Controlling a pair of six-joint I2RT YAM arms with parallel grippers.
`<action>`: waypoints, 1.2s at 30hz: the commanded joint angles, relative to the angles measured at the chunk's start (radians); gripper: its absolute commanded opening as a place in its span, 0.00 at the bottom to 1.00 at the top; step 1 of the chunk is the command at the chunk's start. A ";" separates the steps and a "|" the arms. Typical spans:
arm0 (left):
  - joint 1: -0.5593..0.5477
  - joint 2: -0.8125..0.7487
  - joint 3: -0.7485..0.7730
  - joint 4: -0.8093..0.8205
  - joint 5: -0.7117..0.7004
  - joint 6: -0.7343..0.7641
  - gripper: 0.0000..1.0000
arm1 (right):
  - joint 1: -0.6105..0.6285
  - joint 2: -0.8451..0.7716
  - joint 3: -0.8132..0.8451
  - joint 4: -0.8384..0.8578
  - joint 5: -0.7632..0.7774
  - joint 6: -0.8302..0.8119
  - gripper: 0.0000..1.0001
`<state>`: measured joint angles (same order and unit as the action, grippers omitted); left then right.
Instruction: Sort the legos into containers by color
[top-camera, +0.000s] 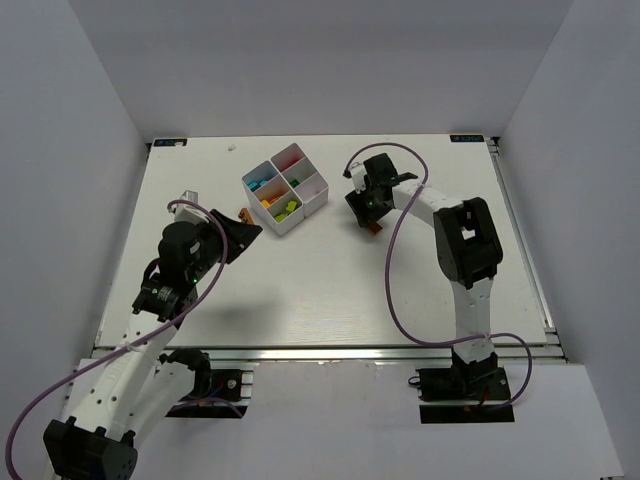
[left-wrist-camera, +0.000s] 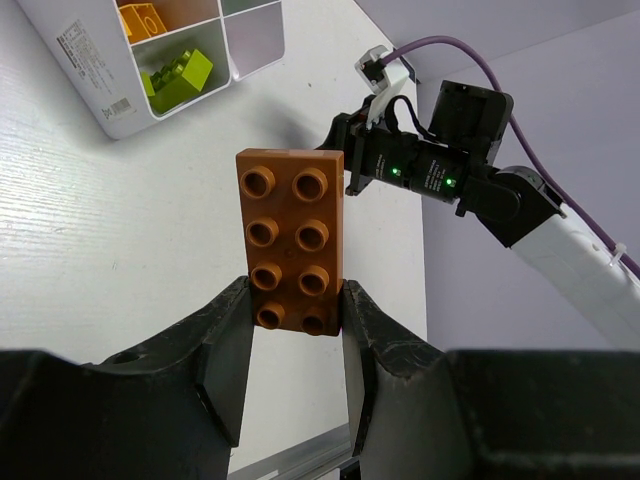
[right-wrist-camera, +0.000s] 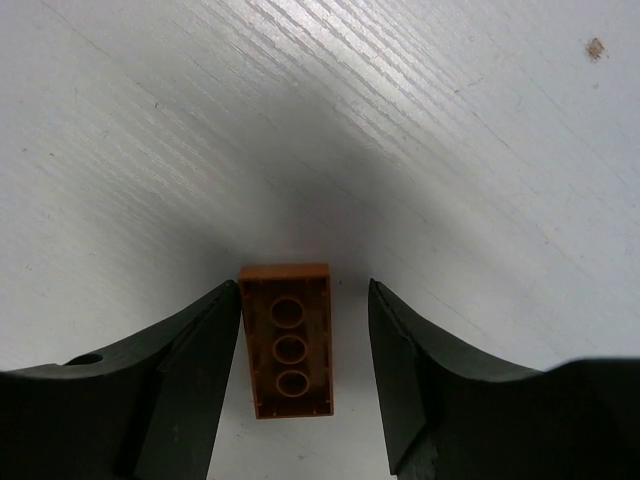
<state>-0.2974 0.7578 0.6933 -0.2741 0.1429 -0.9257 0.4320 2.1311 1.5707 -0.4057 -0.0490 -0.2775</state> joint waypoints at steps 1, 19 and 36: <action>0.003 -0.003 -0.009 0.007 0.003 0.002 0.00 | -0.004 0.009 0.015 -0.030 -0.006 -0.022 0.59; 0.003 0.011 0.021 -0.008 -0.003 0.007 0.00 | -0.010 -0.224 -0.092 0.235 -0.225 0.015 0.10; 0.003 0.018 0.044 -0.036 -0.023 -0.001 0.00 | 0.079 -0.168 -0.143 0.945 -0.339 0.270 0.02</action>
<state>-0.2974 0.7826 0.6987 -0.2935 0.1375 -0.9260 0.4789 1.9343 1.3872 0.3836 -0.3939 -0.0422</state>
